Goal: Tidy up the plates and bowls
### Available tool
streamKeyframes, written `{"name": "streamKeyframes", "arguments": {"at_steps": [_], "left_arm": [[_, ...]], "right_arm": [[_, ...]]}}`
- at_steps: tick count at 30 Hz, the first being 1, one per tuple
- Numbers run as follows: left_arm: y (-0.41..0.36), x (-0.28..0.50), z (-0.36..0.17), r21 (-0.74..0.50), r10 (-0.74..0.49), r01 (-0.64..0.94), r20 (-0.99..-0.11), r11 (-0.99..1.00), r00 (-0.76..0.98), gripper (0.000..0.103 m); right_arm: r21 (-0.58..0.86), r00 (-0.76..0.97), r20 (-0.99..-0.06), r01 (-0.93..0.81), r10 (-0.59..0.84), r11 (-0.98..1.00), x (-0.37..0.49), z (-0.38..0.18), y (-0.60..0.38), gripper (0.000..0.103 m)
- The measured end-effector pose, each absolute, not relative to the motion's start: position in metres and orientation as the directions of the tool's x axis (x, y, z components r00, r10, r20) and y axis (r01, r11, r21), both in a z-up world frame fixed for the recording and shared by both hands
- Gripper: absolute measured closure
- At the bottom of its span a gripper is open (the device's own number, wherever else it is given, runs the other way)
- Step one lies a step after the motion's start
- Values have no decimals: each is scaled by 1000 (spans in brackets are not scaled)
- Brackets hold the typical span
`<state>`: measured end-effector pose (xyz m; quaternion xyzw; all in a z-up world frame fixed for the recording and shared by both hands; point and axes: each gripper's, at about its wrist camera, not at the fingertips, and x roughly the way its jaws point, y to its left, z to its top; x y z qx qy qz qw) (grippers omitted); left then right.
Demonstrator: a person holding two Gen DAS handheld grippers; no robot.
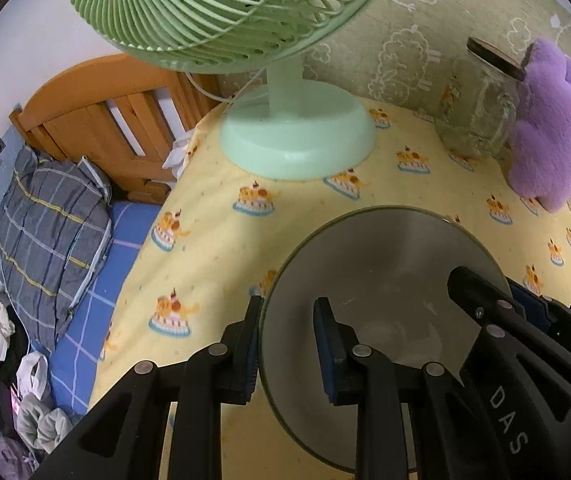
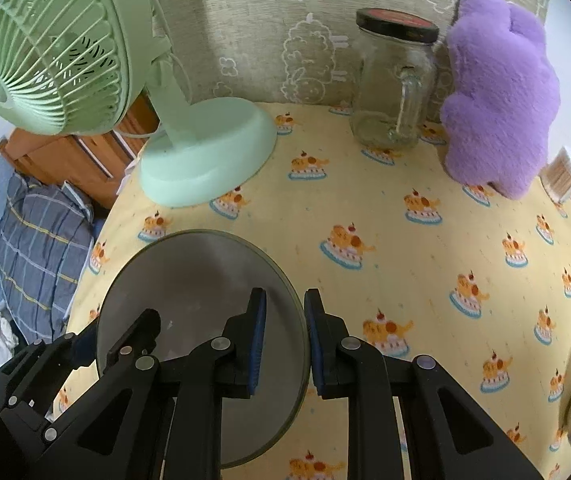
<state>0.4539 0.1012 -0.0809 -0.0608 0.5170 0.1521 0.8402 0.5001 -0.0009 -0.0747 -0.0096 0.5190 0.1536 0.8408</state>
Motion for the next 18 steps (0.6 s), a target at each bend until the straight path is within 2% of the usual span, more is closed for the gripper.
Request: {"name": "streamKeyframes", "arguments": {"at_steps": [18], "left_arm": [[61,396,-63,37,129,-221,-900,975,416,80]], "right_arm": [[120,384,-906,-171,178,978,433,-57,-45,80]]}}
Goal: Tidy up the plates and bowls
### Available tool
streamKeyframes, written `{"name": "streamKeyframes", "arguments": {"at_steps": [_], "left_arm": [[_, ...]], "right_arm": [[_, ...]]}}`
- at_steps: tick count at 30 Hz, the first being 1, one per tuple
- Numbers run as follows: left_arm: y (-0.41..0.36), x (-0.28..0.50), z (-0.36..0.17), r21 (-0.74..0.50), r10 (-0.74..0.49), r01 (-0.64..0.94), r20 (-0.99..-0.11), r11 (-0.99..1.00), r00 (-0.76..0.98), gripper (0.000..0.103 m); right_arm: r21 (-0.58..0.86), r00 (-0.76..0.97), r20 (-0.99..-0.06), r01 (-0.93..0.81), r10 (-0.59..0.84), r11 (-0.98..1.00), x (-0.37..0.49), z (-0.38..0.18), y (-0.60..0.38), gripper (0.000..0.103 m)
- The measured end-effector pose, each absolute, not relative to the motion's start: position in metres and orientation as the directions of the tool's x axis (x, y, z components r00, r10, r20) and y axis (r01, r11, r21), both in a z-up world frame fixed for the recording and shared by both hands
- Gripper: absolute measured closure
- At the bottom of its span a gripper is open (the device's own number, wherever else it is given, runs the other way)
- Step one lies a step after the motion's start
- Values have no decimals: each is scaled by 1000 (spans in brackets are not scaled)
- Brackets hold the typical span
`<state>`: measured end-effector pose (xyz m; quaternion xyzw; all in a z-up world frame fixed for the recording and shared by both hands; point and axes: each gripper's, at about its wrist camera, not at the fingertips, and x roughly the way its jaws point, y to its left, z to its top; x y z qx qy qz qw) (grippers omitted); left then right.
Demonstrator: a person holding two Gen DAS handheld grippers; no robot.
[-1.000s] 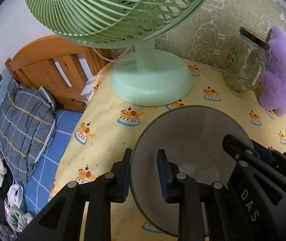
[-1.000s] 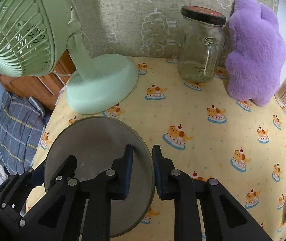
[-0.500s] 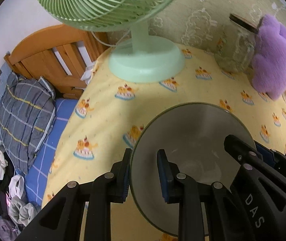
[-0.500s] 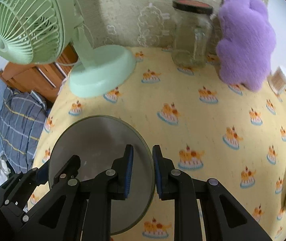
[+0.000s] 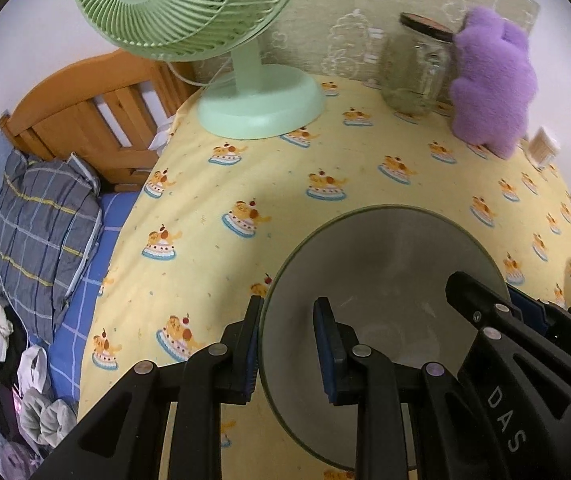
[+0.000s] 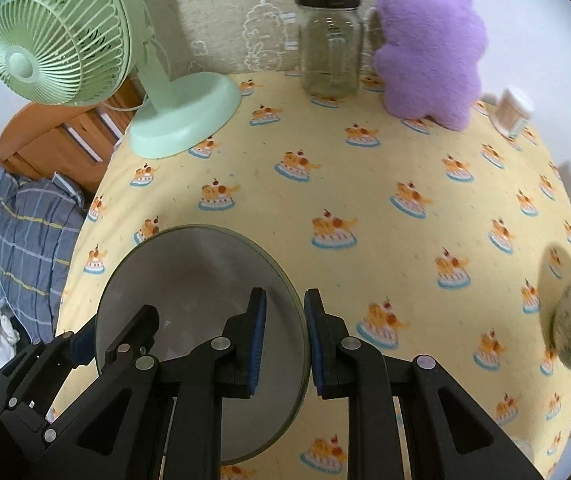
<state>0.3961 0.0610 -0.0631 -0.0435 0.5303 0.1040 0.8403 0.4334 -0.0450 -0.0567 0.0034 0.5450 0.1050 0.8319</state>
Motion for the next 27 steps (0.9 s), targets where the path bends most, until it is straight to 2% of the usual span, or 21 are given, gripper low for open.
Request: {"name": "streamKeyframes", "arguments": {"at_steps": [27], "left_arm": [[38,289,14,-25,-52,58,-853,998,520,80]], "right_arm": [[63,504,-863,63,23,996,292,33,-74,80]]}}
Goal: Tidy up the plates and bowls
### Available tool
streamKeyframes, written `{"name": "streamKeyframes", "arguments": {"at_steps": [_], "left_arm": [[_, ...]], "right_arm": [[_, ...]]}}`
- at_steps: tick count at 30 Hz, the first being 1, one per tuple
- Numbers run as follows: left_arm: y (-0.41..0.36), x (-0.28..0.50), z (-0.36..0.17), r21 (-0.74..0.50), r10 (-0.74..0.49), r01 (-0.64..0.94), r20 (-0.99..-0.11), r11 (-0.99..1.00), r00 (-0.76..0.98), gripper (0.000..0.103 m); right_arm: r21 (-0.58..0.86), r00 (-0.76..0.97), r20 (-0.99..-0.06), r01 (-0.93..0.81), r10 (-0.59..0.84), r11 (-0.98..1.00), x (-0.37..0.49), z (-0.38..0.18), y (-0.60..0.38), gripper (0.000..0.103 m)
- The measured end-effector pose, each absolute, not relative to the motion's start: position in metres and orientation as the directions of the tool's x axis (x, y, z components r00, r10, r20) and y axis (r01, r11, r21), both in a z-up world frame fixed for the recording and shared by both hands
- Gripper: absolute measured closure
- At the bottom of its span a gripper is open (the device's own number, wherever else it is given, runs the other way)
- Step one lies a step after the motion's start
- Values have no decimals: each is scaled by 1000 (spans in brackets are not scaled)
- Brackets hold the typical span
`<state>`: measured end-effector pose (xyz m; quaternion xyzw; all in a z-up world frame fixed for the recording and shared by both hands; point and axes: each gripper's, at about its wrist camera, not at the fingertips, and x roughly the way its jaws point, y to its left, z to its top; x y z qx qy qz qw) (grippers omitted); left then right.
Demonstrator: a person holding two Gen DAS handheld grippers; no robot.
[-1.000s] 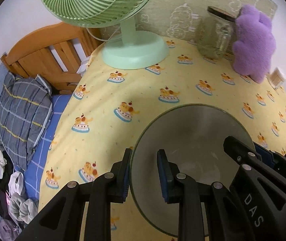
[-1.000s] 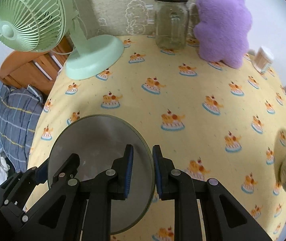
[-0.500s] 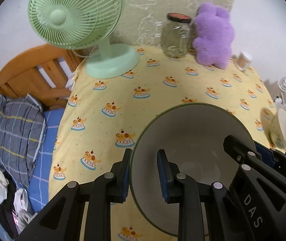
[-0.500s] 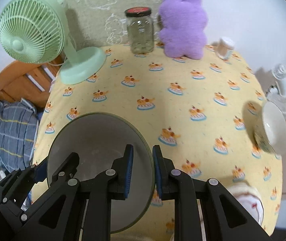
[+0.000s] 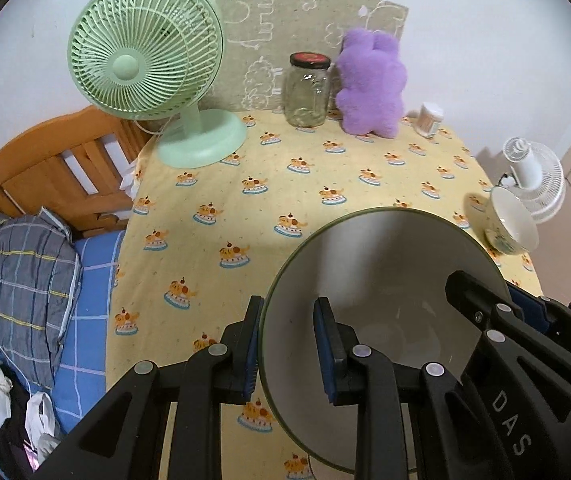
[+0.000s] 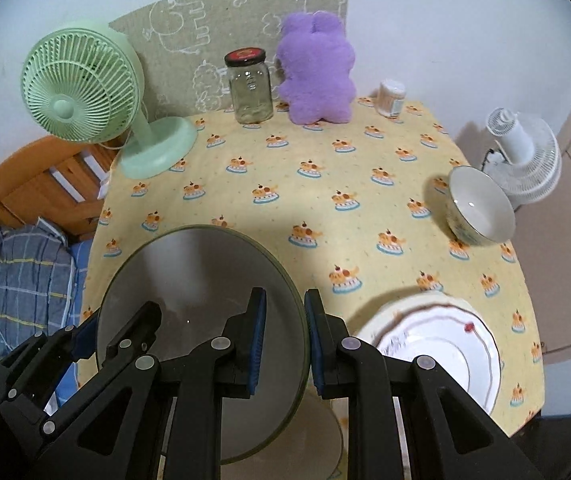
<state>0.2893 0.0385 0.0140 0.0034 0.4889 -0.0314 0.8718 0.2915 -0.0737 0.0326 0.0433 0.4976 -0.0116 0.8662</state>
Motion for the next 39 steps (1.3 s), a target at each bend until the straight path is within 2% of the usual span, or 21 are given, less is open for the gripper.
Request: {"name": "streamKeyframes", "arguments": {"at_steps": [8,17,39], "left_arm": [[35,259,17,-57,-100,97,-846,994,524,80],[19,233,-9,-68,-131,153,-883,986,452,80],[10,224,-49,-27,-52,73,-929,997,366,81]], "right_arm": [[73,529,-849,110,4,991,256,41,-78,80],[55,468,-883,165,-29,985,222,15,-92,80],[70,342,-939,86,37,994,225,-37,-101,80]]}}
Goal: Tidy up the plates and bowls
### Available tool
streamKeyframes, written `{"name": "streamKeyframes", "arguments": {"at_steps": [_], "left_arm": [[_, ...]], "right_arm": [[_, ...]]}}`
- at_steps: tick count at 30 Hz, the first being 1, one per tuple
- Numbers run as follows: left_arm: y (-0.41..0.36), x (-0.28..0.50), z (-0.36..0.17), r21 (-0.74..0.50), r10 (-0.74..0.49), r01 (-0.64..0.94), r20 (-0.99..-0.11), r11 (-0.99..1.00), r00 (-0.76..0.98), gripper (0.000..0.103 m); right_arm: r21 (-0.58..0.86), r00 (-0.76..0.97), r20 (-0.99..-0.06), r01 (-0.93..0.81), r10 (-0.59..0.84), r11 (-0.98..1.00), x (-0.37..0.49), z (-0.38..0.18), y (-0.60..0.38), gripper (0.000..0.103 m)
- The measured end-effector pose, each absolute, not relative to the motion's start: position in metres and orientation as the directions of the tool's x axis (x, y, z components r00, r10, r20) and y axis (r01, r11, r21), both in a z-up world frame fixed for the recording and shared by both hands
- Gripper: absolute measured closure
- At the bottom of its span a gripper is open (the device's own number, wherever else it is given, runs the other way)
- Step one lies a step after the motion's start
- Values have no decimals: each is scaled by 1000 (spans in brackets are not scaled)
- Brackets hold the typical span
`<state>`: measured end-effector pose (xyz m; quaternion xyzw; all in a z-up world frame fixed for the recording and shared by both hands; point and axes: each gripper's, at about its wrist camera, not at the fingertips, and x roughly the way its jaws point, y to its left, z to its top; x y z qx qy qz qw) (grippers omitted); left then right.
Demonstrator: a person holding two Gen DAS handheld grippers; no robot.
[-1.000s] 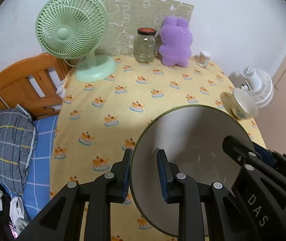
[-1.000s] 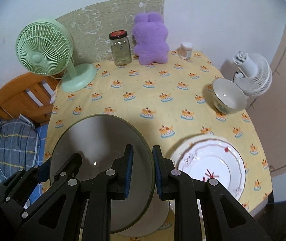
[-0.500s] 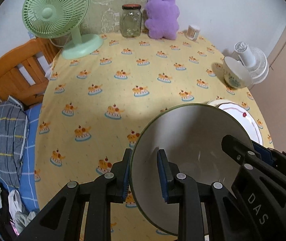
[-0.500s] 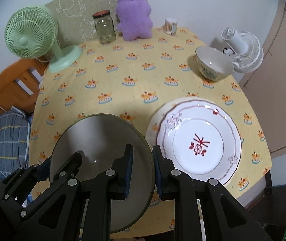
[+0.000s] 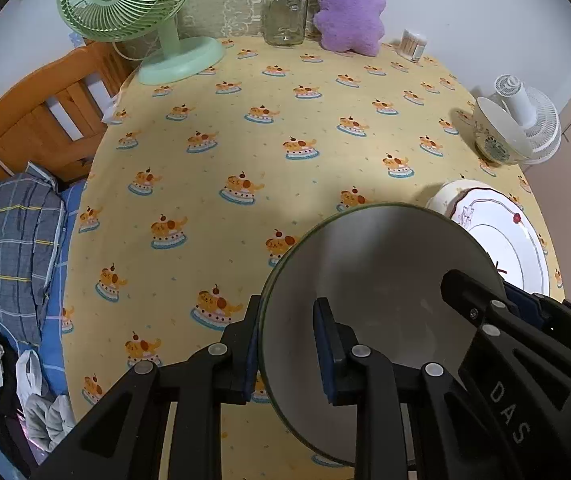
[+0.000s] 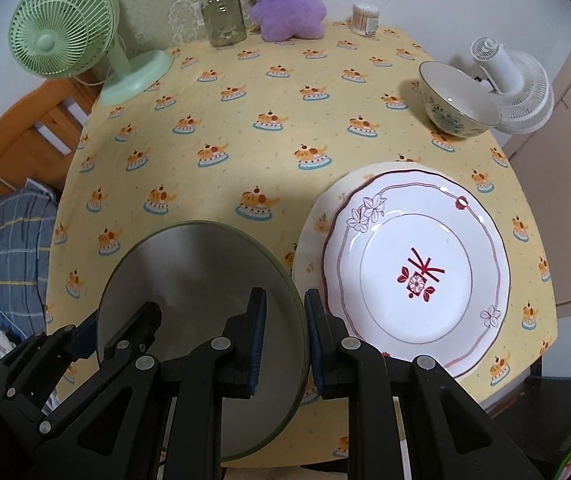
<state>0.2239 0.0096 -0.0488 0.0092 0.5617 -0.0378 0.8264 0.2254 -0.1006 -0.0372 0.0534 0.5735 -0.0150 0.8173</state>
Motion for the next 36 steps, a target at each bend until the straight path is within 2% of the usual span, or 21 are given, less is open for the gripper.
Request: {"name": "streamKeyframes", "arguments": {"at_steps": [13,34,36], "left_arm": [[22,223,-53,-16,-27,35,-939,999,342,81],[10,224,-65,-14,-49,102,-934,995,353,81],[10,224,-65,-32,-69,113,-936,993,346,74]], "right_arm": [[70,328,-943,44,52,997,231,-48,-88,80],[16,350,-936,82,-13,997,226,-54,-93,78],[21,353,-935,89,-12,996,226,-53,-94,77]]}}
